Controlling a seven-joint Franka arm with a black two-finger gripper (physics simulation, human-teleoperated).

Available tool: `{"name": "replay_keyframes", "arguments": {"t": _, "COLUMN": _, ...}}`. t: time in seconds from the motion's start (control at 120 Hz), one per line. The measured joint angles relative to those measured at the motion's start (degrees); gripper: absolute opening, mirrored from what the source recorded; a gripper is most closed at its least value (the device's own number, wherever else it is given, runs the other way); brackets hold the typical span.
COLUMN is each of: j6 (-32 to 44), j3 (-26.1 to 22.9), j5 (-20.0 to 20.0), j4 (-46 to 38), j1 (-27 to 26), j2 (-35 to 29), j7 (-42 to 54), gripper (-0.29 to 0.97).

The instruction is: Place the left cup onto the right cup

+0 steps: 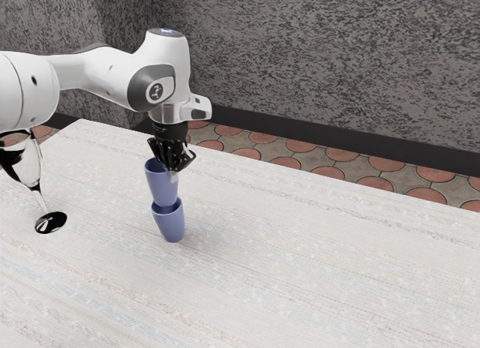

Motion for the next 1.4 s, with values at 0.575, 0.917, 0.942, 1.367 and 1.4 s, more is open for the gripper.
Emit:
{"name": "replay_keyframes", "arguments": {"t": 0.575, "j6": 0.73, "j3": 0.47, "j5": -0.05, "j4": 0.04, "j1": 0.15, "j2": 2.16, "j7": -0.10, "gripper": -0.11}}
{"name": "replay_keyframes", "arguments": {"t": 0.917, "j6": 1.81, "j3": 0.47, "j5": -0.35, "j4": -0.01, "j1": 0.15, "j2": 2.92, "j7": -0.17, "gripper": -0.11}}
{"name": "replay_keyframes", "arguments": {"t": 0.942, "j6": 1.85, "j3": 0.47, "j5": -0.43, "j4": -0.02, "j1": 0.15, "j2": 2.93, "j7": -0.17, "gripper": -0.10}}
{"name": "replay_keyframes", "arguments": {"t": 1.367, "j6": -0.81, "j3": 0.50, "j5": -1.48, "j4": 0.17, "j1": 0.59, "j2": 1.75, "j7": -1.10, "gripper": 0.48}}
{"name": "replay_keyframes", "arguments": {"t": 1.4, "j6": -1.23, "j3": 0.46, "j5": -1.48, "j4": 0.35, "j1": 0.60, "j2": 1.45, "j7": -1.20, "gripper": 0.50}}
